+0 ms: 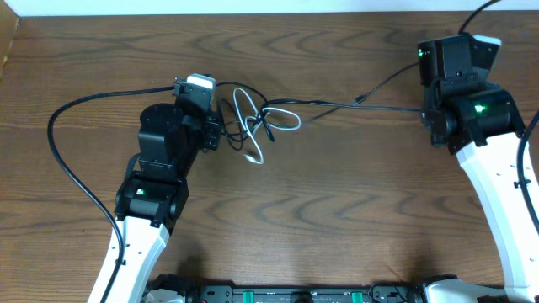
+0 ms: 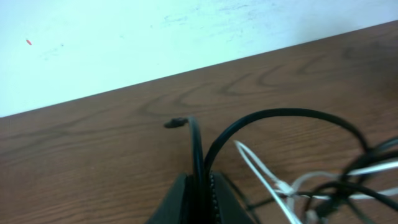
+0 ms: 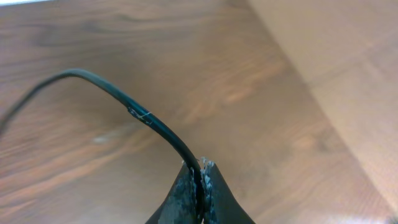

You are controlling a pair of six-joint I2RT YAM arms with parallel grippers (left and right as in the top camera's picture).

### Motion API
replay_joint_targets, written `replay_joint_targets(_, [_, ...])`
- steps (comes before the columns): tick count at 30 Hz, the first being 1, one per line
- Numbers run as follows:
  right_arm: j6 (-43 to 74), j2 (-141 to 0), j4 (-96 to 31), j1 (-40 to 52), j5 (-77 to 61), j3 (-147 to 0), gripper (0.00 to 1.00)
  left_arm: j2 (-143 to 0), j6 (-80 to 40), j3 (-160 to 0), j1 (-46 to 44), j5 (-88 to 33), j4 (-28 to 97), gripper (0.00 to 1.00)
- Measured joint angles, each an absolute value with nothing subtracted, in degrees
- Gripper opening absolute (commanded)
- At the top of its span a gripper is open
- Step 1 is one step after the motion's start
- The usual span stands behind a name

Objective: Untangle cables
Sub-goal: 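Pull the right gripper away to the right, stretching the black cable, then move the right gripper back and grasp the white cable loop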

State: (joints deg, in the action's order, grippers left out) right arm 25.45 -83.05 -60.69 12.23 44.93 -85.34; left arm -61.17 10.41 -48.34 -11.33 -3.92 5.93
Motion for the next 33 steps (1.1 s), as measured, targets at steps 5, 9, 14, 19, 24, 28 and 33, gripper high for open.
replay_joint_targets(5, [31.5,-83.0,-64.3,9.1,49.7,-85.4,0.02,-61.2,10.4,-48.3,-11.2,-3.5,5.8,0.07])
replay_joint_targets(9, [32.1,-83.0,-61.9,7.2,44.7,-85.4,0.01,-61.2,10.4,-48.3,-11.2,-3.4,5.8,0.07])
replay_joint_targets(14, [22.2,-83.0,-53.5,7.2,25.8,-85.4,0.03,-61.2,10.4,-48.3,-11.2,-3.0,5.8,0.07])
replay_joint_targets(19, [7.2,-83.0,-52.2,7.4,5.7,-85.4,0.85,-61.2,10.4,-48.3,-11.1,-3.0,5.8,0.07])
replay_joint_targets(24, [-5.7,-83.2,-58.2,8.7,-8.2,-85.4,0.99,-61.2,10.4,-48.3,-11.0,-3.2,5.8,0.08])
replay_joint_targets(28, [-12.2,-84.9,-62.8,11.9,-16.1,-85.4,0.99,-61.2,10.6,-48.3,-11.0,-5.0,5.8,0.37])
replay_joint_targets(33, [-15.1,-90.0,-63.9,17.1,-19.9,-85.4,0.99,-61.3,10.2,-48.3,-11.0,-6.1,5.8,0.32])
